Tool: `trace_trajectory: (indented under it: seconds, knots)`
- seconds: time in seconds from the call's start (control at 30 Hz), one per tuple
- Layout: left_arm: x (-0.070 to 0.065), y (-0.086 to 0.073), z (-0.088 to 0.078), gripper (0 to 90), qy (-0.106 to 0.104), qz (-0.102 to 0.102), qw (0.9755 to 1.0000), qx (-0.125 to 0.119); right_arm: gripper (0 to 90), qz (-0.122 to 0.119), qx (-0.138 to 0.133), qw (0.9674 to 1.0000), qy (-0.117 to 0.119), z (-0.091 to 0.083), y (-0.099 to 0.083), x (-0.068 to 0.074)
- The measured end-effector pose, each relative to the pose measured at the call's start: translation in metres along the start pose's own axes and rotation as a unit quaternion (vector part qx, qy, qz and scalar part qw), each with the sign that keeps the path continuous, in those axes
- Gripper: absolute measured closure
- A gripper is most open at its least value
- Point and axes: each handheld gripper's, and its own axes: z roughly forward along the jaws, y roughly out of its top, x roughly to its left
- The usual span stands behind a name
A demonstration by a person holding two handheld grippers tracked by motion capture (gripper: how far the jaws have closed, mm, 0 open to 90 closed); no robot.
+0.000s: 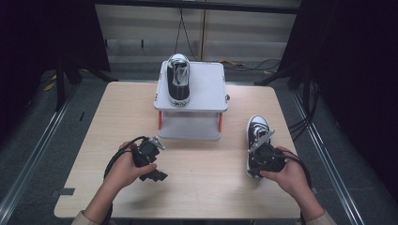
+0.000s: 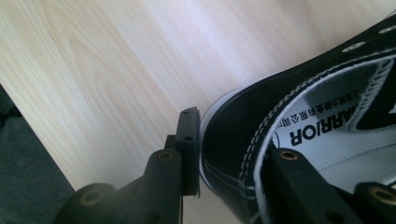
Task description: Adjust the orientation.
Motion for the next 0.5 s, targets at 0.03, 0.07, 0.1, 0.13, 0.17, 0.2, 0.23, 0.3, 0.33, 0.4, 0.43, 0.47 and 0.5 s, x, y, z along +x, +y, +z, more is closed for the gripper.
trace_trajectory:
  seconds: [0.03, 0.07, 0.1, 0.13, 0.17, 0.2, 0.23, 0.3, 0.33, 0.4, 0.43, 0.47, 0.5]
  knots:
    - [0.0, 0.0, 0.0, 18.5, 0.0, 0.0, 1.0, 0.001, 75.7, -0.003, -0.001, 1.0, -0.002, -0.003, 0.003, -0.001]
    - [0.001, 0.0, 0.0, 18.5, -0.001, 0.001, 1.0, 0.001, 75.6, -0.007, -0.002, 1.0, -0.006, -0.007, 0.007, -0.002]
    - [0.001, 0.0, 0.0, 18.5, 0.0, -0.002, 1.0, -0.001, 75.6, -0.006, 0.001, 1.0, -0.003, -0.011, 0.011, -0.003]
    - [0.001, 0.0, 0.0, 18.5, 0.0, -0.001, 1.0, 0.0, 75.6, -0.006, 0.002, 1.0, -0.001, -0.014, 0.015, -0.004]
    - [0.001, -0.001, 0.0, 18.5, -0.001, -0.002, 1.0, -0.001, 75.6, -0.005, 0.002, 1.0, 0.0, -0.016, 0.017, -0.005]
    - [0.002, -0.001, 0.0, 18.5, -0.002, -0.005, 1.0, -0.004, 75.6, -0.005, 0.004, 1.0, 0.001, -0.02, 0.023, -0.006]
    - [0.002, -0.001, -0.001, 18.5, -0.002, -0.004, 1.0, -0.003, 75.6, -0.005, 0.004, 1.0, 0.001, -0.02, 0.023, -0.006]
    - [0.003, -0.002, -0.001, 18.5, -0.002, -0.004, 1.0, -0.003, 75.7, -0.009, 0.002, 1.0, 0.003, -0.028, 0.031, -0.008]
    - [0.003, -0.002, -0.001, 18.5, -0.003, -0.004, 1.0, -0.003, 75.7, -0.009, 0.002, 1.0, 0.003, -0.028, 0.031, -0.008]
    - [0.004, -0.003, 0.0, 18.5, -0.004, -0.006, 1.0, -0.003, 75.7, -0.016, 0.002, 0.9999, -0.002, -0.035, 0.039, -0.01]
    - [0.004, -0.003, -0.001, 18.5, -0.004, -0.005, 1.0, -0.002, 75.7, -0.016, 0.002, 0.9999, -0.002, -0.035, 0.039, -0.01]
    - [0.005, -0.004, -0.001, 18.5, -0.005, -0.005, 1.0, -0.003, 75.6, -0.017, 0.002, 0.9999, -0.003, -0.038, 0.042, -0.011]
    - [0.005, -0.004, -0.001, 18.5, -0.003, -0.005, 1.0, -0.002, 75.6, -0.015, 0.004, 0.9999, -0.005, -0.041, 0.044, -0.011]
